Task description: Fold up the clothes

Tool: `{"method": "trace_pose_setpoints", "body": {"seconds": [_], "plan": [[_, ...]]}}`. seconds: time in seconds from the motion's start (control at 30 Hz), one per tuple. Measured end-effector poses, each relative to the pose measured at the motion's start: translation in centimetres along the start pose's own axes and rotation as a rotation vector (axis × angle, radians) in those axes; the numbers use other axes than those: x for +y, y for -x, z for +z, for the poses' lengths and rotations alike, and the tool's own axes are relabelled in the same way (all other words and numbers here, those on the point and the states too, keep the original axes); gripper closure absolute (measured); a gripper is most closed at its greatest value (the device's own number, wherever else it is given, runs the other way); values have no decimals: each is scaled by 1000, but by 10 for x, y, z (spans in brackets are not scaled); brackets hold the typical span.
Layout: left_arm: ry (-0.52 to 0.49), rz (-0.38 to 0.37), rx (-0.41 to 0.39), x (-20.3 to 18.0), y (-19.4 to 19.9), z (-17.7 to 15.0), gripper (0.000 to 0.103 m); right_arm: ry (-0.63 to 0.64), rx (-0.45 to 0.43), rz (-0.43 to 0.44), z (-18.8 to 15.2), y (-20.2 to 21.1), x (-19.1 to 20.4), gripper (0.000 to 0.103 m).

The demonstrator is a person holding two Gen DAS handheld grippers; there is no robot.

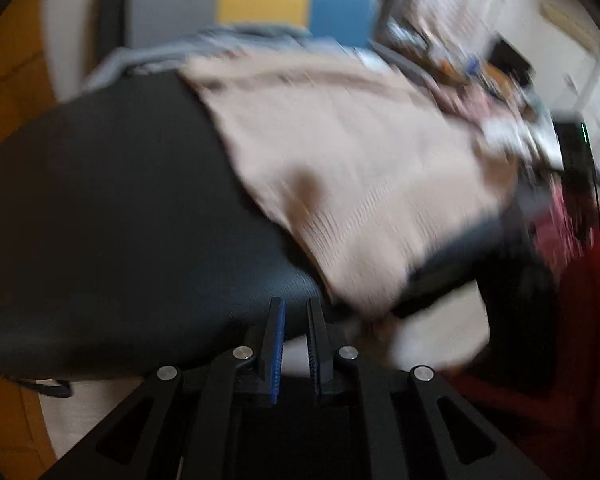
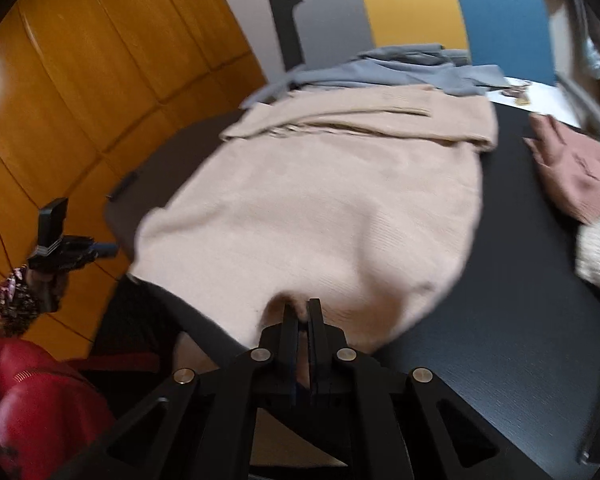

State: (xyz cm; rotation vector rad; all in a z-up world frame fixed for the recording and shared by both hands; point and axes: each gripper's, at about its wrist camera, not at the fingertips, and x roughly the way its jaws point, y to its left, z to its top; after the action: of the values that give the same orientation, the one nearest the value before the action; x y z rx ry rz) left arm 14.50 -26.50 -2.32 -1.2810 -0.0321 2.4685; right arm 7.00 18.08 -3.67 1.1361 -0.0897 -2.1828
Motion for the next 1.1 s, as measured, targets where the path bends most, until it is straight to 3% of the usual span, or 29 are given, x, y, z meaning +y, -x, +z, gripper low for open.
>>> {"method": "trace_pose_setpoints", "body": {"seconds": [0.07,0.13,0.3,0.37,0.47,0.6,0.73,0.83,0.87,0.93,1.0,1.1], "plan": [[-18,-24,-110,-25,7,26,85,3,-2,-24,4,-3,1,94],[-134,-85,-170,-77,-5,50,84,5,5,-46,5,-4,-1,94],[-505,-311,-77,-232,-83,69,82,-40,0,-78,4,-1,-17,94],[-609,-302,-46,-275,-111,70,82,-82,-20,-39,8,2,-23,94],[-639,-285,-26,-298,-132,77,82,-82,-49,-4,14,9,-23,94],[-610,-360,-9,-302,-139,81,80,-42,-48,-10,18,12,-20,94],[-589,-326,36,-308,-164,86,79,-38,-42,9,19,9,-20,94],[-450,-391,39,-291,-170,97,84,-37,-57,-4,16,12,-20,94],[-401,-416,38,-285,-172,100,90,-31,-76,-40,13,19,-20,94],[-303,-466,35,-272,-174,108,92,-14,-100,-110,5,31,-18,93],[-201,-500,-39,-255,-166,116,92,32,-70,-147,-4,29,-9,93],[-114,-473,-159,-233,-153,123,92,103,-12,-171,-15,17,6,89]]}}
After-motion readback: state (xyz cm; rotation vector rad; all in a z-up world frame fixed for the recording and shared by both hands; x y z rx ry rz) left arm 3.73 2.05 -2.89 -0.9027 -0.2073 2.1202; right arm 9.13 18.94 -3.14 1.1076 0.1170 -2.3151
